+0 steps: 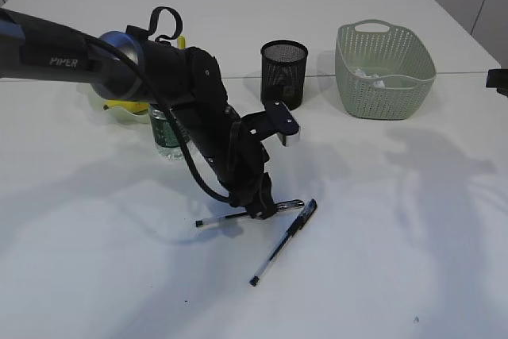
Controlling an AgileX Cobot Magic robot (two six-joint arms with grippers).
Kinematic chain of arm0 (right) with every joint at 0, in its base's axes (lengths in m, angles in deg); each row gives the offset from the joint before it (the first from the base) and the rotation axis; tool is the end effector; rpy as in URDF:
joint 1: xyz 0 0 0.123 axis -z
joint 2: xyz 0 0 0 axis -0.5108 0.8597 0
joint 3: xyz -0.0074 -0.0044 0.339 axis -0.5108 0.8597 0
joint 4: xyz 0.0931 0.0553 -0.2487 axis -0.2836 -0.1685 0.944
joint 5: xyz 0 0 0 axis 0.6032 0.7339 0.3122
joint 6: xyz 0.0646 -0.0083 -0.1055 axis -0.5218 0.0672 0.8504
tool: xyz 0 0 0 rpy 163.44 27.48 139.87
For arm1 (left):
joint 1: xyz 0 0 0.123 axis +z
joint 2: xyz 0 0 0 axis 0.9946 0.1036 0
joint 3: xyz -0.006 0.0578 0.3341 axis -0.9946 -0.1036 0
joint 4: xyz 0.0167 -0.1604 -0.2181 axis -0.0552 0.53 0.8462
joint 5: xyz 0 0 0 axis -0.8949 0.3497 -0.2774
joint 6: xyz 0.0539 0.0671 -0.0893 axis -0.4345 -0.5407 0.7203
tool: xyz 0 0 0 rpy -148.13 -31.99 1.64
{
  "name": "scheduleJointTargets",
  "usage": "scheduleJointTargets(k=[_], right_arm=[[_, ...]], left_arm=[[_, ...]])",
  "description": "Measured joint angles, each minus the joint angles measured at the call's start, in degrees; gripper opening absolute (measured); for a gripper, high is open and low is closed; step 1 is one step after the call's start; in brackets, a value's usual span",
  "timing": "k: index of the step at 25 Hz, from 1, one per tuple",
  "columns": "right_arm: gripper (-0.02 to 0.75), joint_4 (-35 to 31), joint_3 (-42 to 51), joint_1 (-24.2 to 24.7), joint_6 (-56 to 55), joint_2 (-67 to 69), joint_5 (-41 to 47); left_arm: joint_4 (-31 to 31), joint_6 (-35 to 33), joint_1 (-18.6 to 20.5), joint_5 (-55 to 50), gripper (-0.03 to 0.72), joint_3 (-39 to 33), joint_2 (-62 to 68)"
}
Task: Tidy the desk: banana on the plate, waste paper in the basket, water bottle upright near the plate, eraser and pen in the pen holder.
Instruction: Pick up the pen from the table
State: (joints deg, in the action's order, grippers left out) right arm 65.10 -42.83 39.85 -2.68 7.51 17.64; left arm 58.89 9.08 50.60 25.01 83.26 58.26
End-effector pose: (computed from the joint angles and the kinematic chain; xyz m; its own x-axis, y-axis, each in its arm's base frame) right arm 0.3670 -0.0596 0.2522 -0.5351 0.1048 -0.8383 0.1723 0.9849 0.0132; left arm 0.4150 -0.3225 0.1059 -0.3257 0.8553 -0.4030 0.9447 0.3113 -0.1028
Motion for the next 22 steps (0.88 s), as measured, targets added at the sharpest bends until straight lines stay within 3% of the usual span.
scheduleJointTargets(k=[8, 22], right_arm=[[0.299, 0.00, 0.00, 0.00, 0.00, 0.00, 0.00], [0.299, 0.00, 0.00, 0.00, 0.00, 0.00, 0.00]], left_arm=[[-0.28, -0.09, 0.00, -0.08, 0.032, 0.00, 0.00], [1.20, -0.09, 0.00, 0.48, 0.025, 0.00, 0.00]])
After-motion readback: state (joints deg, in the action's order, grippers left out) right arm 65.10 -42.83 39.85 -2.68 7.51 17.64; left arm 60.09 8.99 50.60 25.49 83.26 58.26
